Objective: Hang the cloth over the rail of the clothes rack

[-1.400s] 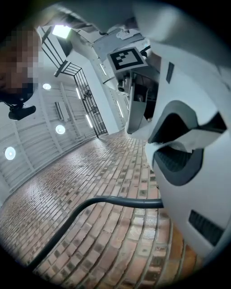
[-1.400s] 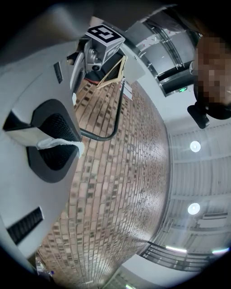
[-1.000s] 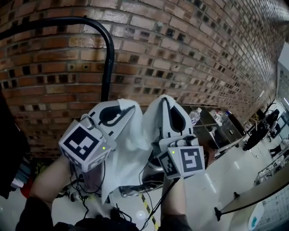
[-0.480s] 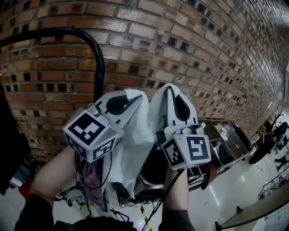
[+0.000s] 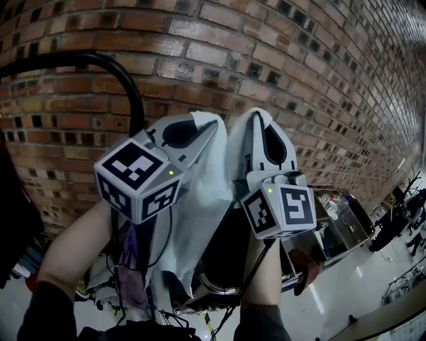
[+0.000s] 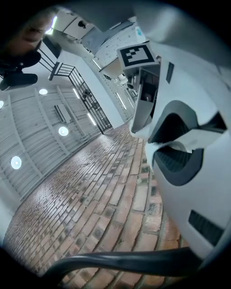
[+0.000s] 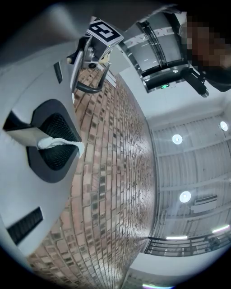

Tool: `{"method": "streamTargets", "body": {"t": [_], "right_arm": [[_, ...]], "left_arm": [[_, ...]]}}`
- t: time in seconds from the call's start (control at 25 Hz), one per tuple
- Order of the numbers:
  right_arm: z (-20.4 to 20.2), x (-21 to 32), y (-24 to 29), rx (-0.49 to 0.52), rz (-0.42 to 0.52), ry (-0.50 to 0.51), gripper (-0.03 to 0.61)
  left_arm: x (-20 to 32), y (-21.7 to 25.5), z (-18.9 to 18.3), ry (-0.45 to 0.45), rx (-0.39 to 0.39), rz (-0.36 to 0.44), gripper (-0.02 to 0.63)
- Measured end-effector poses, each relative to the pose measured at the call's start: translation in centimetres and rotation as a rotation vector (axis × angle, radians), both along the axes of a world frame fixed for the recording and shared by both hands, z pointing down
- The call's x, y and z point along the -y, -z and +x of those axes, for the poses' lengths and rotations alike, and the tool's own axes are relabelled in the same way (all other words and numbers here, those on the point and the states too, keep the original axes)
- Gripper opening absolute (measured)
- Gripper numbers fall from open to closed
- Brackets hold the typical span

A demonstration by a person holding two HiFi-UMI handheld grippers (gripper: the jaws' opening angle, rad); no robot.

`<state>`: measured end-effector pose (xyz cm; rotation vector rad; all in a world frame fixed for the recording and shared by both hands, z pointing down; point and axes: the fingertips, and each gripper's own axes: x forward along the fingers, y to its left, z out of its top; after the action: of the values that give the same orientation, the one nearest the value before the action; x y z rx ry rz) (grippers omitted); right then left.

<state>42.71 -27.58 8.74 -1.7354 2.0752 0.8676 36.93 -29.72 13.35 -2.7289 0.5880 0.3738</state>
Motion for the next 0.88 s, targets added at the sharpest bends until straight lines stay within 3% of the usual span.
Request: {"method": "streamTargets", "body": {"t": [0.32,0.56,0.88], "right_arm": [[0.6,1.4,4.3,-0.016,0.034,0.012,0.041],[1.7,1.0,8.0,-0.001,0.097,0.003,0.04],[2.6,1.1,10.3,0.032,0.122,0.01,0.04]], "left_arm": [[1.9,4.6,-0.2,0.071,-0.016,0.027,0.035],[2.9,8.8,-0.7,0.053,-0.066,-0.042,0.034],[1.6,12.2,0.2,0.042,-0.054,0.062,0.034]]}}
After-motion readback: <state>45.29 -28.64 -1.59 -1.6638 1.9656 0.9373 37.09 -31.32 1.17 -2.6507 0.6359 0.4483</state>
